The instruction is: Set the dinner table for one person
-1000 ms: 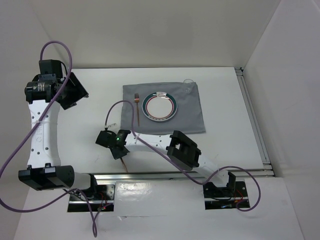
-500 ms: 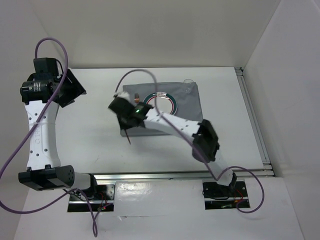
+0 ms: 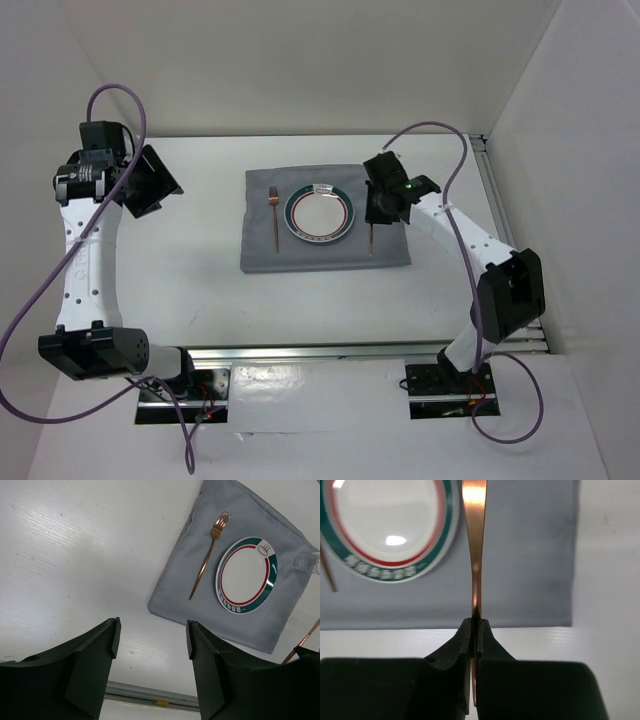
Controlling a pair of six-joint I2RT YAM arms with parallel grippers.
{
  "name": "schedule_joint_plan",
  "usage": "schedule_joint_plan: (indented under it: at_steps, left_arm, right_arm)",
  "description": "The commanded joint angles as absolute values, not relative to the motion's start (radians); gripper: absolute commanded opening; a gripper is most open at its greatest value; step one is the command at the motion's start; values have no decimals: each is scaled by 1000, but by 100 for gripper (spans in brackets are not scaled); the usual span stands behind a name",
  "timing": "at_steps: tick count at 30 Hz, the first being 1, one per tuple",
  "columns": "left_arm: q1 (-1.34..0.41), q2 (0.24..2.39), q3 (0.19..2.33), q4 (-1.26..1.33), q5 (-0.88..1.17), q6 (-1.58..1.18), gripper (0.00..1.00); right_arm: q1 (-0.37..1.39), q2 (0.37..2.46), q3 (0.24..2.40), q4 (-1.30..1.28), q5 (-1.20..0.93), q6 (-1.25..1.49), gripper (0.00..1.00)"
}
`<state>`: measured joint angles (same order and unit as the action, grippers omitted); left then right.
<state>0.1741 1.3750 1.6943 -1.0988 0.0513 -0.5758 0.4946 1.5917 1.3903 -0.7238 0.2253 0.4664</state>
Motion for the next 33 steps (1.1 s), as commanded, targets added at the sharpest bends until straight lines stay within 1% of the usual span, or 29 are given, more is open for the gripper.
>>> schedule_joint_plan:
  at_steps: [1, 6, 13, 19, 28, 29, 30, 31, 33]
  left_arm:
    - [179, 1381, 1695, -1055, 83, -557, 72]
    - [170, 1381, 1686, -1055, 72, -546, 72]
    - [143, 1390, 1695, -1055, 38, -523, 72]
    - [133, 1408, 1704, -1055, 38, -523, 72]
    - [133, 1437, 1704, -1055, 20, -532, 72]
    - [133, 1437, 1704, -1046, 20, -532, 72]
    - [133, 1437, 1704, -1046, 20, -532, 72]
    - [133, 1437, 1704, -1046, 29, -532, 72]
    - [133, 1447, 1704, -1046, 29, -532, 72]
  right_arm:
    - [402, 1569, 1339, -652, 129, 378, 0]
    - [292, 1643, 1273, -516, 12, 324, 0]
    - [221, 1767, 1324, -442, -78, 246, 0]
    - [201, 1885, 1385, -433, -107, 235, 0]
    - [201, 2003, 1459, -411, -107, 244, 0]
    - [201, 2003, 1459, -411, -107, 255, 1]
    - [201, 2016, 1459, -411, -107, 255, 8]
    - [201, 2025, 1468, -411, -98, 255, 16]
    - [201, 2025, 1477, -423, -86, 265, 27]
